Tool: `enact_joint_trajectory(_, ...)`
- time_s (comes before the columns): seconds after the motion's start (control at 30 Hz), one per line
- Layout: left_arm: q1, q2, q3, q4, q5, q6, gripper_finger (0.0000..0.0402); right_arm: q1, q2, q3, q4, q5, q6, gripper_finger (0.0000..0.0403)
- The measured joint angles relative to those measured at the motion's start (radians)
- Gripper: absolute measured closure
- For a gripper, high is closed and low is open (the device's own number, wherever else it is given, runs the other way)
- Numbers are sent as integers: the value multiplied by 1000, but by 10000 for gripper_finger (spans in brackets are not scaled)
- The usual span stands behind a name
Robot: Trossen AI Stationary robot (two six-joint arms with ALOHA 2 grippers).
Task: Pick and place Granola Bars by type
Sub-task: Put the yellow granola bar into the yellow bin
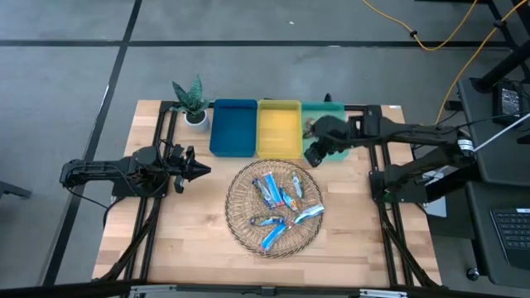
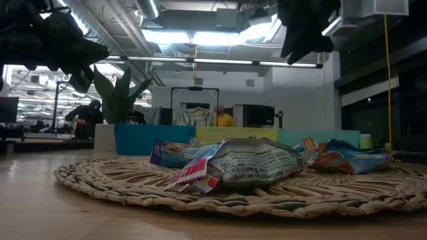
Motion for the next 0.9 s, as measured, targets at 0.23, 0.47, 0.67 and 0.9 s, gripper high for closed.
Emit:
enact_joint_trajectory(0.23,0,0,0,0,0,0,370,155,58,0,0,44,190,267)
enact_joint_trajectory(0.47,0,0,0,0,0,0,370,240,183,0,4,43,222,267)
enact_joint_trajectory(0.67,0,0,0,0,0,0,370,260,315,0,6,43,223,267)
enact_joint_trajectory(0.9,0,0,0,0,0,0,370,259,451,0,44,2,225,260)
